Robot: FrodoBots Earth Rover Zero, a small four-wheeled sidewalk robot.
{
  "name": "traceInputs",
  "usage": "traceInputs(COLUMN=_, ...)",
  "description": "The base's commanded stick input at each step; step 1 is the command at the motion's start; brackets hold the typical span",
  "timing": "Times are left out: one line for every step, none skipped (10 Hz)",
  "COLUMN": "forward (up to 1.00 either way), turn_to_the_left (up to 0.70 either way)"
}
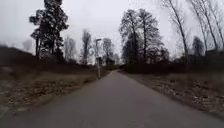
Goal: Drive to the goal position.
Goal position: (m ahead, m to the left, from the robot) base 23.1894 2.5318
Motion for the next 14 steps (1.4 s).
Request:
traceInputs(forward=1.0, turn_to_the_left=0.07)
traceInputs(forward=1.0, turn_to_the_left=0.06)
traceInputs(forward=1.0, turn_to_the_left=0.06)
traceInputs(forward=1.0, turn_to_the_left=0.06)
traceInputs(forward=1.0, turn_to_the_left=0.07)
traceInputs(forward=1.0, turn_to_the_left=0.07)
traceInputs(forward=1.0, turn_to_the_left=0.07)
traceInputs(forward=1.0, turn_to_the_left=0.07)
traceInputs(forward=1.0, turn_to_the_left=0.07)
traceInputs(forward=1.0, turn_to_the_left=0.07)
traceInputs(forward=1.0, turn_to_the_left=0.07)
traceInputs(forward=1.0, turn_to_the_left=0.07)
traceInputs(forward=1.0, turn_to_the_left=0.07)
traceInputs(forward=1.0, turn_to_the_left=0.07)
